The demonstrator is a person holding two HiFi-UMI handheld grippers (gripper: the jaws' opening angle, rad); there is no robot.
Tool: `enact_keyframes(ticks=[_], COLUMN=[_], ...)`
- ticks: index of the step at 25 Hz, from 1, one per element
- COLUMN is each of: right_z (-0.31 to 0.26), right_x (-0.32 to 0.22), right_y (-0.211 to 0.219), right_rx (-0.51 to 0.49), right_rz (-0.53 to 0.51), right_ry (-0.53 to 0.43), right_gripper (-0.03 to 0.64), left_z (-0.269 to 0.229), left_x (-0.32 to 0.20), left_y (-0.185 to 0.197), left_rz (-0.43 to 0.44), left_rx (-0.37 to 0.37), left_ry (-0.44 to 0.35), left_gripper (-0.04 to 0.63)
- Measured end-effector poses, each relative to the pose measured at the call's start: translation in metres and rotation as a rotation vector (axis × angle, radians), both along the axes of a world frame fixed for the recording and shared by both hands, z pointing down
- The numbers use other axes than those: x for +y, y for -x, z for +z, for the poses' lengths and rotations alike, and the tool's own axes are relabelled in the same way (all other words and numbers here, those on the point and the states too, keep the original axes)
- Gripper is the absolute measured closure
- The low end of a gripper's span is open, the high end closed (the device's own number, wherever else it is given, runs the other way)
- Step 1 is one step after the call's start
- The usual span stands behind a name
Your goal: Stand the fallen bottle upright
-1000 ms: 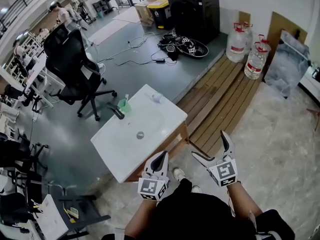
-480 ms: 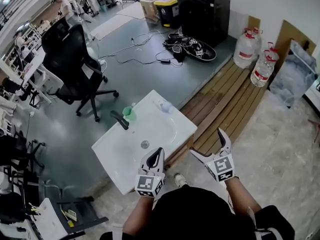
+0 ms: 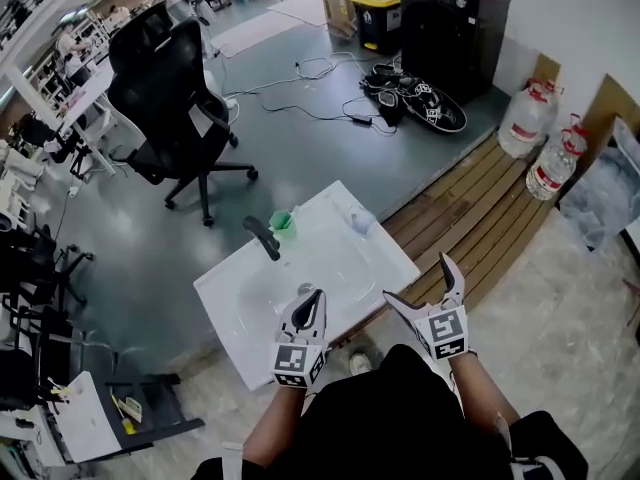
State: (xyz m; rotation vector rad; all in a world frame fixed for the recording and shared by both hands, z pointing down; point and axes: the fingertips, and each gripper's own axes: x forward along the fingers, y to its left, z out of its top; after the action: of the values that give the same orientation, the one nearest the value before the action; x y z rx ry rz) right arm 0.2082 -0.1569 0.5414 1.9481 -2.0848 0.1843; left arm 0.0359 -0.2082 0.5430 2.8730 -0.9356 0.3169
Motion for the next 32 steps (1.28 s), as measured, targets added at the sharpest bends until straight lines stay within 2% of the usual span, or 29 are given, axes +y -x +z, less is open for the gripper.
enact_keyframes(ticks=[5,9,13,20,25,29,32], right_z=[0.007,0.015,0.034,0.077,0.103,0.126,0.137], right_x=[-0.048,-0.092,-0.132,-0.186,-0.215,-0.237,-0.249], right_y=[0.0,-0.002,-0.01,0.001,0.0,0.001,-0.002], right_rx=[0.014,-0.003,-0.017,0.018,0.05,0.11,0.122], right_rz=[-0.075,-0.16,-0.221,-0.352,-0.404,-0.43,-0.427], right_ry=[0.021,0.07,0.153,0.346,0.467,0.546,0.586], right_gripper=[0.018,0.018,0.018,0.02,0.02,0.049,0.057], left_z=[0.005,0.0,-0.002,0.01,0.011,0.014,0.011], left_x=[-0.03,-0.057,-0.078,-0.099,-0.107,-0.116,-0.117], left_y=[-0.002,-0.001,0.002,0.02,0.027,0.032,0.029], left_rz=[-0.059,-0.138,-0.215,-0.355,-0.445,-0.517,-0.538], left_rx=[-0.01,-0.012,-0.017,-0.043,-0.047,-0.053,-0.045], left_ry=[0.016,0.021,0.025,0.052,0.065,0.066,0.072], left_gripper=[0.578,0.578,0.578,0.578,0.577,0.578,0.578])
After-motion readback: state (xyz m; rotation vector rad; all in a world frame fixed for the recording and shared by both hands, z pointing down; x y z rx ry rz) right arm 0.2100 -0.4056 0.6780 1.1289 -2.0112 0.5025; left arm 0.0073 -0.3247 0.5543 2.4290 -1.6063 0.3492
